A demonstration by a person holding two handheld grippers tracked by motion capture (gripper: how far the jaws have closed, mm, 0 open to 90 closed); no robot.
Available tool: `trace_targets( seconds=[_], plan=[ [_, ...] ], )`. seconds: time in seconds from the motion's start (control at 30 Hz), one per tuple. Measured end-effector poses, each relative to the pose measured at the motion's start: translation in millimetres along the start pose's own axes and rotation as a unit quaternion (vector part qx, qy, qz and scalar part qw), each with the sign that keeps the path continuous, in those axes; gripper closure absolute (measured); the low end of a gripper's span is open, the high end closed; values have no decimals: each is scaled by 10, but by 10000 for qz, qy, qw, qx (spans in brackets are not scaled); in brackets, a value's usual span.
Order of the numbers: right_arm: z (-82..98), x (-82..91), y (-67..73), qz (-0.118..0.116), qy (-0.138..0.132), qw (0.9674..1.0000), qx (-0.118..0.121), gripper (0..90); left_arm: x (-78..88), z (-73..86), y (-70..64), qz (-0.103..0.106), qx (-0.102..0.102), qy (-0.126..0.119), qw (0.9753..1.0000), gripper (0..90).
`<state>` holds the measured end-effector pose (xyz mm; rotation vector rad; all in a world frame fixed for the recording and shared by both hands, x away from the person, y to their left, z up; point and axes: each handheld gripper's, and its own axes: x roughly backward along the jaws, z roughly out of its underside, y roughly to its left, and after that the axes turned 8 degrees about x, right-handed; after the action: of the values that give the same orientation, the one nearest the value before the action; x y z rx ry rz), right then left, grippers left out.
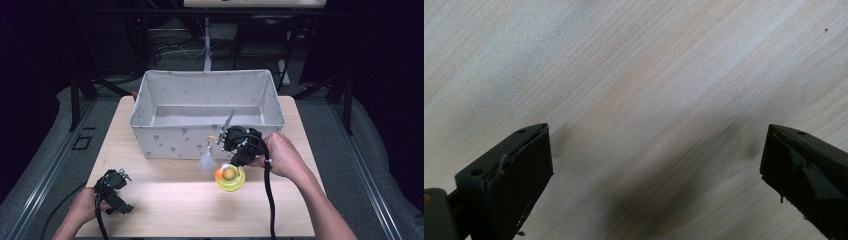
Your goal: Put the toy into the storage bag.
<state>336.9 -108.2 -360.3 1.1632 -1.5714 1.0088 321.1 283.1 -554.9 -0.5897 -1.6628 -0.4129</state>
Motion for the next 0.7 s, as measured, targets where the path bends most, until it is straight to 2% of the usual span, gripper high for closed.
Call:
trace_targets(
  seconds=[0.47, 0.7],
  plan=[
    [-32, 183, -41, 44, -65, 10000, -22, 881, -2, -2, -1, 27, -15, 22, 10000, 6],
    [-45, 307, -86, 73, -97, 9998, -181, 881, 0, -2, 2, 19, 11, -13, 10000, 5]
  ],
)
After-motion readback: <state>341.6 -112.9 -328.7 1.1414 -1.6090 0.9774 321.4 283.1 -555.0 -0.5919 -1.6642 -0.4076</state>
